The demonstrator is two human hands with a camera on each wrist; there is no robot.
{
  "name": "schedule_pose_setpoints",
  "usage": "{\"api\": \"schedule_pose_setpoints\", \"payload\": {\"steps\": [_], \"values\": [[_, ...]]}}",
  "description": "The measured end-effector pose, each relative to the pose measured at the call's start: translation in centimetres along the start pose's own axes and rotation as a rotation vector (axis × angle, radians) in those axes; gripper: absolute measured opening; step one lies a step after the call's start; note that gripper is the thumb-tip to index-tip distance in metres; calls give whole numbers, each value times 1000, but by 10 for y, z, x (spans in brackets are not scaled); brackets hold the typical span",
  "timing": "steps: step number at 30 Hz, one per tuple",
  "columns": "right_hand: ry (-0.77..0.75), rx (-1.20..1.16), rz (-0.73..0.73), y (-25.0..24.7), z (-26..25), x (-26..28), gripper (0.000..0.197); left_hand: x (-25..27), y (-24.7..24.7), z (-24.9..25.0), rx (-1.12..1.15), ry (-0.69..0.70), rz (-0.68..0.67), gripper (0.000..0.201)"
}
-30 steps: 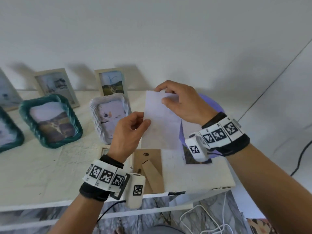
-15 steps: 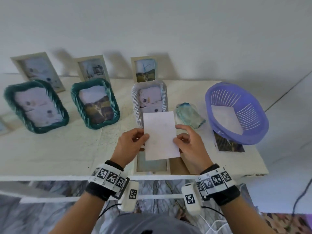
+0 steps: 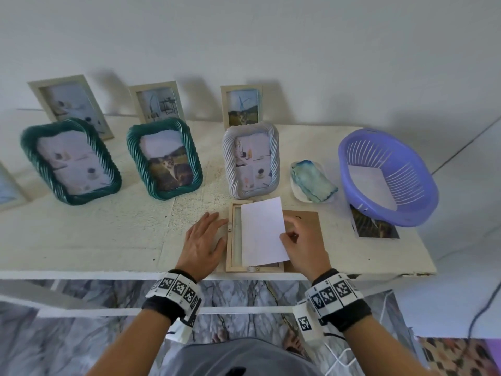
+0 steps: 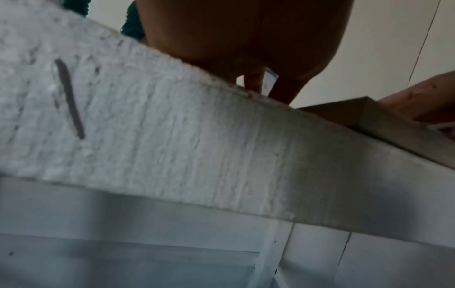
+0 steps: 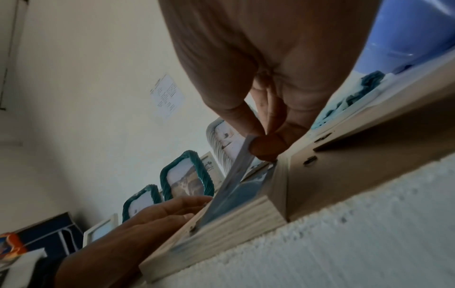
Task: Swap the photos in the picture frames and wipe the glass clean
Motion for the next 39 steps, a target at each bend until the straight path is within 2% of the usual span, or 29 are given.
{"api": "schedule_pose_setpoints", "payload": {"steps": [6, 14, 21, 25, 30, 32, 36, 39], "values": [[-87, 179, 53, 8, -16, 5, 30, 3, 0, 1, -20, 4, 19, 57], [-155, 422, -52, 16, -33, 6, 26, 4, 2, -1, -39, 37, 53, 55], [-237, 413, -68, 13, -28, 6, 25, 4, 5, -4, -63, 64, 81, 54], [-245, 308, 20, 5, -14, 0, 26, 4, 5, -4, -69, 70, 88, 54], [-350, 432, 93, -11, -9, 0, 28, 5, 5, -2, -58, 93, 91, 50], [-333, 507, 93, -14, -4, 2, 31, 5, 5, -2, -59, 92, 91, 50], [-184, 728, 57, -21, 7, 4, 41, 5, 5, -2, -61, 88, 95, 51], [-87, 731, 19, -21, 15, 7, 45, 6, 6, -2, -59, 86, 98, 51]]}}
Point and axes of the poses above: each hand's wrist, its own x-axis away from the middle knuckle, its own y-axis out of the palm, z = x × y, the point moved 3 cm from there along -x, towards the middle knuckle, and after that the axes turned 11 degrees about z, right-handed, at the moved point
